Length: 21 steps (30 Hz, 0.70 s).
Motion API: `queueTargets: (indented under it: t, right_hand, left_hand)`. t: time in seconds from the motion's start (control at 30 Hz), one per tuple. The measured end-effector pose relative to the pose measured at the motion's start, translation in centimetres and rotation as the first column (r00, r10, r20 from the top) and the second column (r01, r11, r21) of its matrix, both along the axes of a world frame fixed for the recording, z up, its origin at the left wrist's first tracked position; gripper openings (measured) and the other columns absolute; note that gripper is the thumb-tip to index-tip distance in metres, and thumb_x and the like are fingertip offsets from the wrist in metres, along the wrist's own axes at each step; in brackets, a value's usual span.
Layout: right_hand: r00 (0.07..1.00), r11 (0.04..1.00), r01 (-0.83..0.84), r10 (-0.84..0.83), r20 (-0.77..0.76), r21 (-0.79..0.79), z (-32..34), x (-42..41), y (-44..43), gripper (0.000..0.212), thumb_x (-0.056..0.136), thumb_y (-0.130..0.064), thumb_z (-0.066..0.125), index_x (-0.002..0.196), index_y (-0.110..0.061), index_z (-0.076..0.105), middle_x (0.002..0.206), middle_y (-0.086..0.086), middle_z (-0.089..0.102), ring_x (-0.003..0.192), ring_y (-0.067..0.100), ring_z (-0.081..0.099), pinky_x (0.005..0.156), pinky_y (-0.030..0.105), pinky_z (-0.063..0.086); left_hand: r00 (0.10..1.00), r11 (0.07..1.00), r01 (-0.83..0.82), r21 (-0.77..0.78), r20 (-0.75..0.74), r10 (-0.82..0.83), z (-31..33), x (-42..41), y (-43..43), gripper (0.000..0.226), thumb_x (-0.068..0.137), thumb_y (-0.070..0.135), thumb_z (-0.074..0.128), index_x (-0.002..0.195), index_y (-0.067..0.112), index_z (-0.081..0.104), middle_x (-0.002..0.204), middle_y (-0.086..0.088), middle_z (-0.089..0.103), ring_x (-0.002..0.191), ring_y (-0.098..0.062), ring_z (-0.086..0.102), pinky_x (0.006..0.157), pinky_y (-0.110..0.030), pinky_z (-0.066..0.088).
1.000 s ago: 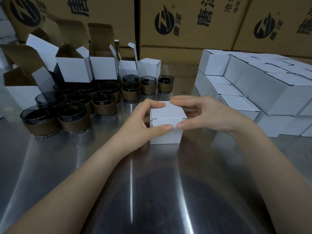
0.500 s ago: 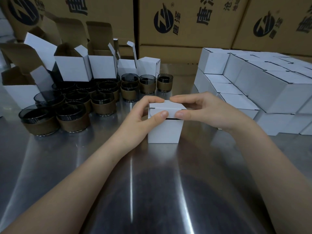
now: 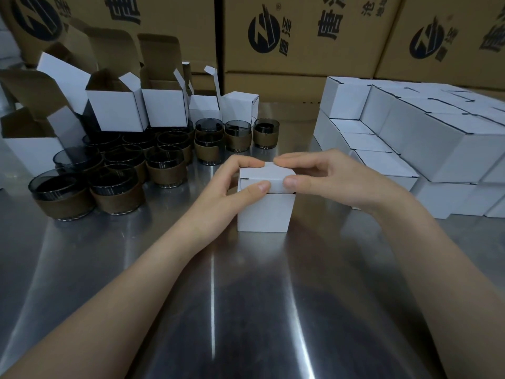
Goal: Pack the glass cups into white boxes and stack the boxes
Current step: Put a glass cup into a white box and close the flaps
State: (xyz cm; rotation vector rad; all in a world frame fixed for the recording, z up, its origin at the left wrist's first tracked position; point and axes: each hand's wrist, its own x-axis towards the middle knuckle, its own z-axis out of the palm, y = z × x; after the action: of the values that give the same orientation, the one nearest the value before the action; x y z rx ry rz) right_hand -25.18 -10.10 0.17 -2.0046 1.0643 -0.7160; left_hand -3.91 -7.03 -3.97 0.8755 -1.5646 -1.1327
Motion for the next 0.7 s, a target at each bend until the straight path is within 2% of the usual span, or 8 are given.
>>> queueTargets:
  t: [0.1,0.17,0.3,0.4,0.5,0.6,0.7]
  right_hand:
    - [0.999,0.999,0.036,-0.036,-0.011,-0.007,-0.03,0.17,-0.01,0.029,0.082,-0.053,0.059,0.103,-0.039,0.074,0.115,-0.024,0.067,0.117,0.001,0.056,0.102,0.017,0.043]
    - [0.996,0.997,0.080,-0.080,-0.029,0.001,-0.05,0.11,-0.10,0.022,0.088,-0.046,0.062,0.108,-0.042,0.071,0.115,-0.028,0.066,0.114,-0.006,0.057,0.106,0.023,0.041]
    - [0.995,0.995,0.099,-0.098,-0.027,0.016,-0.14,0.12,-0.10,0.029,0.085,-0.043,0.068,0.113,-0.038,0.071,0.111,-0.023,0.069,0.109,-0.008,0.059,0.105,0.025,0.040]
    - [0.996,0.995,0.092,-0.092,-0.008,0.025,-0.13,0.23,-0.11,0.031,0.083,-0.041,0.069,0.114,-0.034,0.070,0.111,-0.018,0.070,0.108,-0.004,0.061,0.104,0.026,0.043]
    - [0.997,0.996,0.082,-0.082,-0.004,0.032,-0.22,0.26,-0.21,0.034,0.081,-0.043,0.070,0.113,-0.033,0.070,0.111,-0.014,0.071,0.108,0.000,0.063,0.104,0.029,0.044]
    - [0.998,0.997,0.066,-0.066,0.012,0.032,-0.35,0.28,-0.32,0.028,0.082,-0.039,0.071,0.110,-0.033,0.070,0.110,-0.011,0.071,0.106,0.003,0.064,0.103,0.029,0.045]
    - [0.998,0.998,0.054,-0.055,0.033,0.034,-0.35,0.29,-0.34,0.042,0.070,-0.048,0.070,0.108,-0.030,0.070,0.110,-0.009,0.071,0.104,0.005,0.065,0.099,0.025,0.048]
  left_hand:
    - [1.000,1.000,0.002,0.022,-0.008,-0.002,-0.02,0.03,-0.01,0.037,0.078,0.037,0.065,0.111,0.024,0.056,0.106,0.013,0.062,0.096,0.001,0.062,0.075,-0.016,0.052]
    - [1.000,0.999,0.002,0.033,-0.006,-0.002,-0.06,0.07,-0.03,0.031,0.084,0.040,0.068,0.110,0.026,0.057,0.098,0.022,0.064,0.092,0.004,0.062,0.075,-0.014,0.051]
    - [1.000,0.999,-0.020,0.048,-0.008,0.021,-0.15,0.09,-0.14,0.027,0.089,0.045,0.054,0.106,0.025,0.060,0.092,0.024,0.065,0.093,0.002,0.061,0.079,-0.017,0.050]
    - [0.999,0.997,-0.035,0.063,-0.002,0.035,-0.27,0.02,-0.33,0.012,0.099,0.032,0.054,0.106,0.024,0.059,0.092,0.022,0.065,0.094,-0.003,0.061,0.082,-0.023,0.050]
    - [0.999,0.996,-0.042,0.072,-0.002,0.043,-0.22,-0.03,-0.43,0.010,0.099,0.025,0.052,0.106,0.022,0.058,0.089,0.022,0.065,0.091,-0.002,0.061,0.079,-0.022,0.050]
    - [0.999,0.996,-0.042,0.081,-0.011,0.043,-0.25,0.00,-0.49,0.008,0.099,0.022,0.053,0.105,0.023,0.059,0.098,0.012,0.063,0.088,-0.001,0.062,0.077,-0.020,0.050]
    - [0.999,0.996,-0.032,0.084,-0.016,0.034,-0.21,0.00,-0.51,0.014,0.091,0.031,0.059,0.104,0.025,0.059,0.103,0.009,0.061,0.087,0.002,0.062,0.075,-0.019,0.050]
